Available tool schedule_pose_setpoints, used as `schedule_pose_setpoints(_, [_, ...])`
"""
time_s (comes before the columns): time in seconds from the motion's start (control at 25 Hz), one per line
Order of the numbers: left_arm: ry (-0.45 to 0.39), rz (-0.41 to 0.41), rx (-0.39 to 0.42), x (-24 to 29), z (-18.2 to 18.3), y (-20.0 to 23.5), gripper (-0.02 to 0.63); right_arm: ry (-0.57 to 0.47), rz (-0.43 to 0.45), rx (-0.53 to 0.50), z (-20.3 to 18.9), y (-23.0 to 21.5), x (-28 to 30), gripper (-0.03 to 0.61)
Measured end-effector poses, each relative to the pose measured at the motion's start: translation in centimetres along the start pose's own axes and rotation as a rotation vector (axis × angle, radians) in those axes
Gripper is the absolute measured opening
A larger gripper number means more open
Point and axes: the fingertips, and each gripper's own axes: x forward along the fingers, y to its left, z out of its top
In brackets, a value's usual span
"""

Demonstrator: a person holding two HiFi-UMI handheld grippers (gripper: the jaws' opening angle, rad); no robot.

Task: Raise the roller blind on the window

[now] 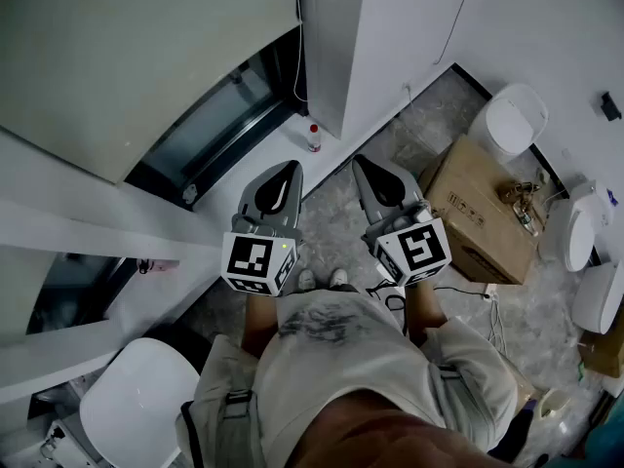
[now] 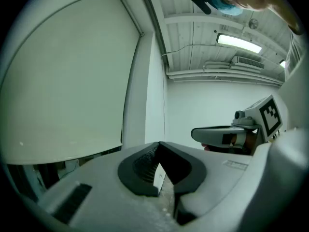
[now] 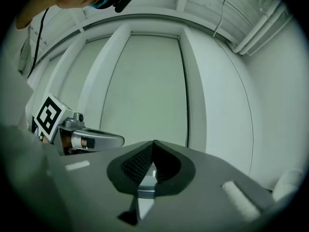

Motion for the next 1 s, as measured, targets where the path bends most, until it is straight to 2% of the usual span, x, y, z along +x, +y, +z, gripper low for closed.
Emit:
schedule_pose_setpoints(0.52, [-0.013,0.038,-0.010,-0.9,0.2,-0.3,0.005,-0.009,-0.015,0.038,-0.4,0.2,-1.3,0.009])
schedule_pose_setpoints(1.0, [-0.030,0.072,0.014,-0.6,0.8,-2.7,0.006,-0.036,0.015,0.001,0.0,-0.9,-3.1,0.009])
